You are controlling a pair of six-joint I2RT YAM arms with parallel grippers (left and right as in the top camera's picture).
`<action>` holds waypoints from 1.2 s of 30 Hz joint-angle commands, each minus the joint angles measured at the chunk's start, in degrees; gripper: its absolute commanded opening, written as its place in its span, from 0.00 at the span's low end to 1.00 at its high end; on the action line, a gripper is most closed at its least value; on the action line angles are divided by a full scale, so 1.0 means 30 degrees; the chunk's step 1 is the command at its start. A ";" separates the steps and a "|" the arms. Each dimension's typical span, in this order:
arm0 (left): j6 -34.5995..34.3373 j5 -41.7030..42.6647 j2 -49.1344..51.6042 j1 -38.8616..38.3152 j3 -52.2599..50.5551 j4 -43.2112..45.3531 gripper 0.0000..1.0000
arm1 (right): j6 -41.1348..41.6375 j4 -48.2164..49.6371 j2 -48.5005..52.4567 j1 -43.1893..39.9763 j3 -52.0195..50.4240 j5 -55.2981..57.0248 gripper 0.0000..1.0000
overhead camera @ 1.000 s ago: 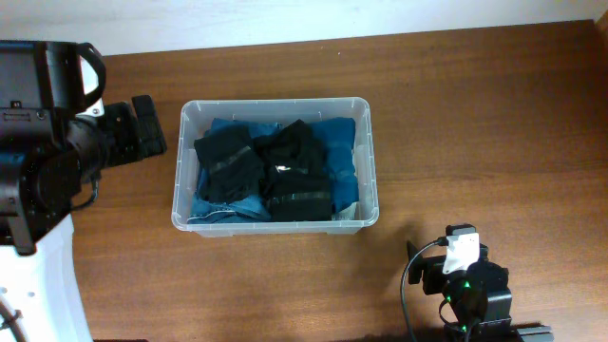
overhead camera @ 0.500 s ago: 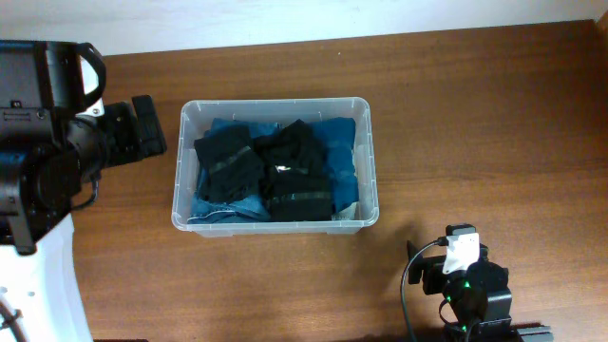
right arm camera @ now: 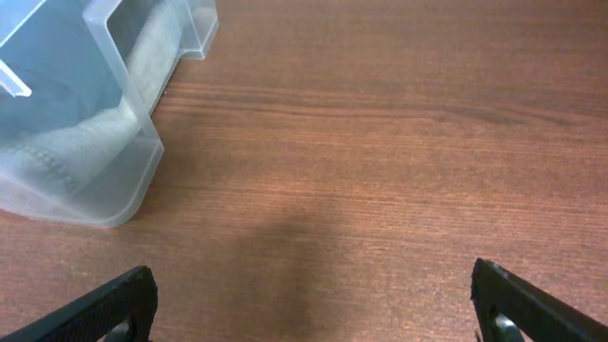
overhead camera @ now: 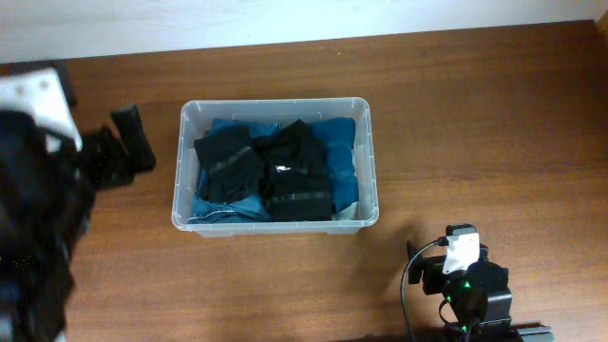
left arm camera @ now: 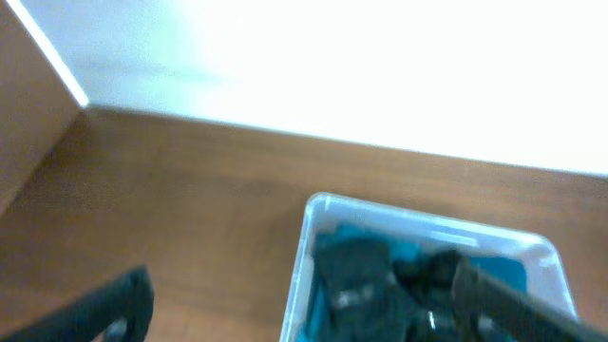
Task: Pack container
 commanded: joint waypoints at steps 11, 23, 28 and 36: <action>0.2412 0.1996 -1.0593 0.0138 -1.5970 0.5982 1.00 | 0.0000 0.0058 -0.0197 -0.0146 -0.0146 -0.0102 0.98; 0.2412 0.3213 -1.7245 0.1384 -2.4691 0.8786 1.00 | 0.0000 0.0058 -0.0197 -0.0146 -0.0146 -0.0102 0.98; 0.2412 0.3220 -1.9577 0.1384 -2.7190 0.8859 1.00 | 0.0000 0.0058 -0.0197 -0.0146 -0.0146 -0.0102 0.98; 0.2404 0.3220 -2.2658 0.1384 -2.9849 0.9369 1.00 | 0.0000 0.0058 -0.0197 -0.0146 -0.0146 -0.0102 0.98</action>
